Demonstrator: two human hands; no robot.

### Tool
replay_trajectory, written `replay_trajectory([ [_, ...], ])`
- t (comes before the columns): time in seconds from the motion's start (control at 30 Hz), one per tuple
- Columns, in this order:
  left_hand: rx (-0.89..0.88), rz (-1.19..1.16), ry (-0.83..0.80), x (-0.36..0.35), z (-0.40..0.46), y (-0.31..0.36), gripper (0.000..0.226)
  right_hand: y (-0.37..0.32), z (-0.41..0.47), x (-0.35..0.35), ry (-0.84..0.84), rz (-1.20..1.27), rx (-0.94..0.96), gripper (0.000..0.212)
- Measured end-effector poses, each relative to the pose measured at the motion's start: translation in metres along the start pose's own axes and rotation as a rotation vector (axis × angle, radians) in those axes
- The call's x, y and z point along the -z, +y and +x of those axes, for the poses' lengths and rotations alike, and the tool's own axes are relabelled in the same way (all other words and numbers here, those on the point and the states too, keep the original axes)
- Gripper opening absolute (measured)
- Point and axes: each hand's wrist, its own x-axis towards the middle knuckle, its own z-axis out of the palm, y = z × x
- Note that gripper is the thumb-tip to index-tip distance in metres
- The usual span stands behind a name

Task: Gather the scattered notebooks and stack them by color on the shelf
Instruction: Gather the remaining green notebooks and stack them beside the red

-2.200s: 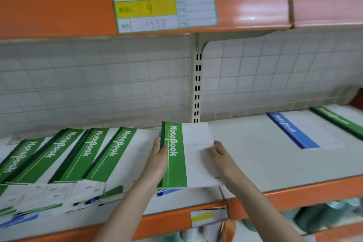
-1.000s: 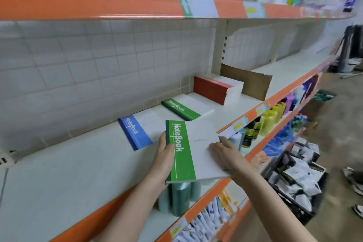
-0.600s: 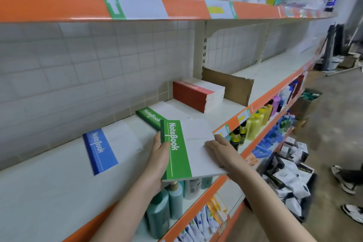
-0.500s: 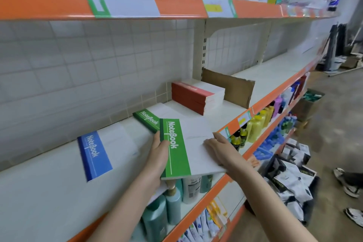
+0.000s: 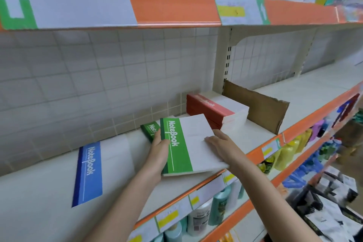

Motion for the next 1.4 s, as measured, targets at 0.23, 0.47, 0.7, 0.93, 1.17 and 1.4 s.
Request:
replay_trajectory([
  [0.23,0.041,-0.023,0.122,0.012,0.016,-0.003,0.044,-0.001,0.036,-0.012,-0.106,0.021,-0.005,0.019],
  [0.47,0.119,-0.029,0.205,0.022,0.031,-0.008,0.030,-0.004,0.070,-0.018,-0.212,-0.045,-0.010,0.017],
  [0.7,0.144,0.159,0.269,0.019,0.043,-0.005,0.021,-0.004,0.106,-0.021,-0.290,-0.201,0.045,0.012],
  [0.93,0.146,0.234,0.343,0.009,0.066,-0.010,0.015,-0.007,0.141,-0.022,-0.289,-0.437,0.188,0.015],
  [1.17,0.137,0.286,0.423,0.007,0.079,-0.023,0.012,-0.001,0.161,-0.025,-0.337,-0.574,0.241,0.015],
  [1.4,0.057,0.508,0.494,0.000,0.073,-0.026,0.015,0.005,0.156,-0.030,-0.320,-0.646,0.339,0.028],
])
